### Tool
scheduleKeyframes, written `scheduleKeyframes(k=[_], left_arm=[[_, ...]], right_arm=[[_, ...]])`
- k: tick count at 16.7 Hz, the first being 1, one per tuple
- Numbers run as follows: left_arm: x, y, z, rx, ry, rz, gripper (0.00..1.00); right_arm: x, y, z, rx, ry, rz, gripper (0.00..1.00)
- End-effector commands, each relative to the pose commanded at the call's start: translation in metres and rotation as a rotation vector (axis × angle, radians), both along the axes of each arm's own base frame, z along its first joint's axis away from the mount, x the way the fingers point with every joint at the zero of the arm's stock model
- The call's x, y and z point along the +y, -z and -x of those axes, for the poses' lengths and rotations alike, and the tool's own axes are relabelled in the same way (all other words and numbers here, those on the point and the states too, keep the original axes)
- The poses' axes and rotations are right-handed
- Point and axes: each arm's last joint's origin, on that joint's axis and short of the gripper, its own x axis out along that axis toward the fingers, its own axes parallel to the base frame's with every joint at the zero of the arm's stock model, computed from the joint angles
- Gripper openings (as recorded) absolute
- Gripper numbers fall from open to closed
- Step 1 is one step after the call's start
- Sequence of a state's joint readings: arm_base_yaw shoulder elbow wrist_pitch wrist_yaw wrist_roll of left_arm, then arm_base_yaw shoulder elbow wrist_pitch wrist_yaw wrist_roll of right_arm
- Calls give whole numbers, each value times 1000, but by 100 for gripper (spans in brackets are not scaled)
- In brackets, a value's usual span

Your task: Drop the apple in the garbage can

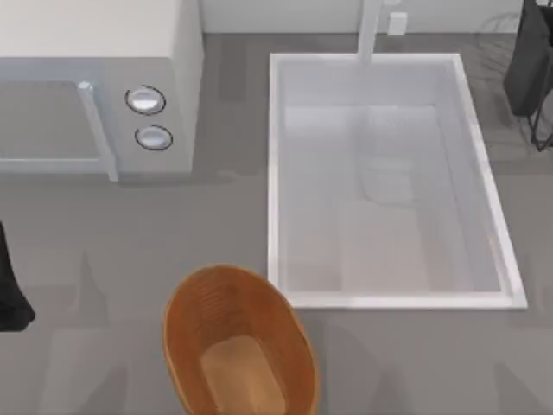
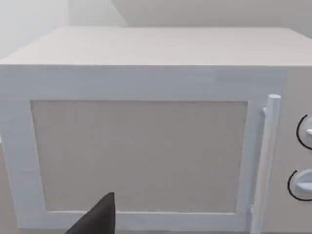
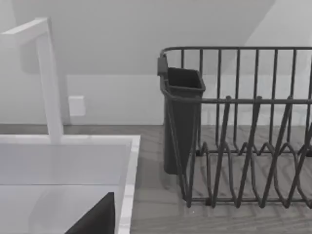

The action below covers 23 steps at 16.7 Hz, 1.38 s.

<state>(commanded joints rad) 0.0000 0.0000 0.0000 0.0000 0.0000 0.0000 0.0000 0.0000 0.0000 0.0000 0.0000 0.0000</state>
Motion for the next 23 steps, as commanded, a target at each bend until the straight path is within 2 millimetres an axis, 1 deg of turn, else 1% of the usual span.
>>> scheduleKeyframes(k=[3,5,8,10,12,15,19,23], left_arm=[[0,-2,0,10,-4,-5,100],[2,-10,-1,56,-17,-28,100],[6,-29,-7,197,-40,-86,100],[10,-42,-18,344,-49,-130,100],[16,-51,-36,531,-47,-170,100],[29,-53,-71,846,-15,-211,100],[51,-44,-118,1200,64,-227,100],[74,-29,-155,1433,151,-215,100]], right_arm=[[0,0,0,0,0,0,100],[0,0,0,0,0,0,100],[0,0,0,0,0,0,100],[0,0,0,0,0,0,100],[0,0,0,0,0,0,100],[0,0,0,0,0,0,100],[0,0,0,0,0,0,100],[0,0,0,0,0,0,100]])
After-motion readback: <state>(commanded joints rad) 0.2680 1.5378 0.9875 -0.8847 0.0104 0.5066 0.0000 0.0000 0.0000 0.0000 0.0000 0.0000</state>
